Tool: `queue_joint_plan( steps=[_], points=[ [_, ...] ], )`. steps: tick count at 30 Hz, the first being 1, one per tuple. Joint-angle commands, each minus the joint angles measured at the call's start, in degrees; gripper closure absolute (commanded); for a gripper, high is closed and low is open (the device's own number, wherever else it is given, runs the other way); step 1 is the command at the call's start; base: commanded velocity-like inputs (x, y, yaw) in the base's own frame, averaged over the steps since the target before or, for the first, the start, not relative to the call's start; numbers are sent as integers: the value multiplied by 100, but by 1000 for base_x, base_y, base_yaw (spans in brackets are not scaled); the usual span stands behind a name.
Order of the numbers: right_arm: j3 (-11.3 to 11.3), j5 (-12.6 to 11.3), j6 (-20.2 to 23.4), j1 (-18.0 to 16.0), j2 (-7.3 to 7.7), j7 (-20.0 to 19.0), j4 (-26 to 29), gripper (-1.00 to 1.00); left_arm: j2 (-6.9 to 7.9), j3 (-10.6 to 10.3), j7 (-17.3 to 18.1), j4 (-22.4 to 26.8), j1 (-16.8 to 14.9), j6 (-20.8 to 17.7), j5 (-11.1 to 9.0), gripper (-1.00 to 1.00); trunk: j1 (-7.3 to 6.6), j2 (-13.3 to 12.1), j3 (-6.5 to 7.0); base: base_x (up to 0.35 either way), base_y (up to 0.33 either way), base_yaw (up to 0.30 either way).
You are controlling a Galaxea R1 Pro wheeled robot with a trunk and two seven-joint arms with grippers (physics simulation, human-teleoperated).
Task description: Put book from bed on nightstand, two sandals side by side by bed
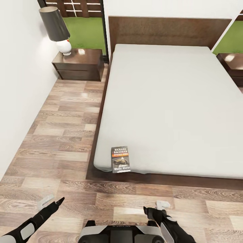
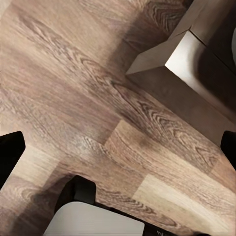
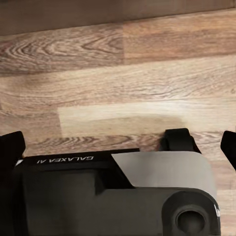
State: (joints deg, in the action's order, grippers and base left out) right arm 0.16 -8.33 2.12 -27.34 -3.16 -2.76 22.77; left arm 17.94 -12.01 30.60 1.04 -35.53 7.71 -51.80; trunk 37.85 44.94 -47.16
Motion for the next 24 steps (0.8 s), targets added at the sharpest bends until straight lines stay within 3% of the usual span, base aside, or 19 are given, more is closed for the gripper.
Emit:
queue_joint_plan(
  steps=[1, 6, 14, 18, 19, 24],
  points=[
    [0, -54, 21, 1, -31, -17, 42, -100, 0, -47, 16, -7, 0, 29, -31, -100, 1, 4, -3, 0, 0, 0],
    [15, -62, 17, 1, -222, -44, 313, -100, -1, -47, 16, -7, 9, 36, -32, -100, 1, 4, -3, 0, 0, 0],
    [38, -237, 22, 1, -291, -386, 709, -100, -1, -47, 17, -4, 11, 38, -32, -100, 1, 4, -3, 0, 0, 0],
    [44, -749, 25, 1, -332, -973, 799, -100, -1, -47, 17, -3, 11, 38, -32, -100, 1, 4, -3, 0, 0, 0],
    [46, -1333, 28, 1, -347, -1551, 812, -100, -1, -47, 17, -5, 11, 38, -32, -100, 1, 4, -3, 0, 0, 0],
    [52, -2002, 72, 1, -351, -2111, 816, -100, -1, -47, 17, -5, 11, 38, -32, -100, 1, 4, -3, 0, 0, 0]
  ],
)
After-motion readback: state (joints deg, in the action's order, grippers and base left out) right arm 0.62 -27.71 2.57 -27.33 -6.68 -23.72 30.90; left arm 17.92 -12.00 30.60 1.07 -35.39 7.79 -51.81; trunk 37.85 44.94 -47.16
